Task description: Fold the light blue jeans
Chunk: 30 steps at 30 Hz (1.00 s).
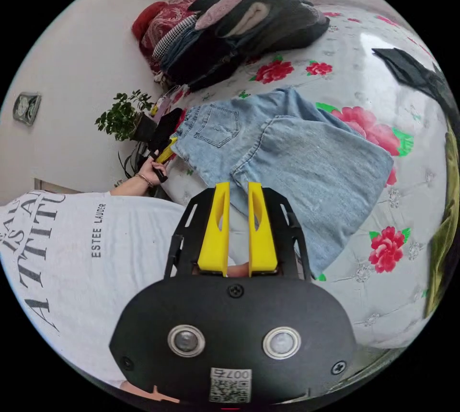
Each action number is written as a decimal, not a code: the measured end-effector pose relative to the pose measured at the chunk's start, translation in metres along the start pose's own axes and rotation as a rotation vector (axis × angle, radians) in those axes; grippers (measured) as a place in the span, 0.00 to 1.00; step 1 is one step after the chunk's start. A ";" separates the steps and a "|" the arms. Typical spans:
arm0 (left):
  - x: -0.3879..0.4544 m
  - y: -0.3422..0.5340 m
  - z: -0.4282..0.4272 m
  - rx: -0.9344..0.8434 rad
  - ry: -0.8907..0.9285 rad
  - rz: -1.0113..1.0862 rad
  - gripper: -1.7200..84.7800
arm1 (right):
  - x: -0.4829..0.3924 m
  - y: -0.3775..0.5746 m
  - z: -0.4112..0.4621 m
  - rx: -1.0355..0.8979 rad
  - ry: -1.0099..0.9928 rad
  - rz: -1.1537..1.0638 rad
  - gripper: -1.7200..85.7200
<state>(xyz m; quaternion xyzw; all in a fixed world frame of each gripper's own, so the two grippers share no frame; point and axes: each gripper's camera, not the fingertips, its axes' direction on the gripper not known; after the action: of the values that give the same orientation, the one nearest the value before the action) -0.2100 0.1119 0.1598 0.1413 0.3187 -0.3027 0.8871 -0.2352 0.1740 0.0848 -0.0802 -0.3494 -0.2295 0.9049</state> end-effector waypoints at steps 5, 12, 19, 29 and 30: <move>0.103 -0.002 0.032 -0.129 0.147 0.380 0.08 | 0.030 0.025 -0.044 0.135 0.022 0.106 0.11; 0.281 0.116 0.127 -0.614 0.456 1.026 0.10 | 0.088 0.063 -0.093 0.333 -0.015 0.295 0.12; 0.264 0.192 0.225 -0.928 0.287 0.948 0.15 | 0.141 0.097 -0.103 0.379 -0.156 0.427 0.14; 0.163 0.153 0.273 -0.914 -0.062 0.554 0.20 | 0.215 0.098 -0.078 0.316 -0.327 0.588 0.18; 0.156 0.158 0.286 -0.949 -0.067 0.524 0.20 | 0.215 0.089 -0.072 0.291 -0.330 0.569 0.18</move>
<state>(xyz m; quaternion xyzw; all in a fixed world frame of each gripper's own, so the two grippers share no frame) 0.1221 0.0374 0.2839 -0.2099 0.3457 0.1016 0.9089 -0.0102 0.1535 0.1770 -0.0804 -0.4833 0.1000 0.8660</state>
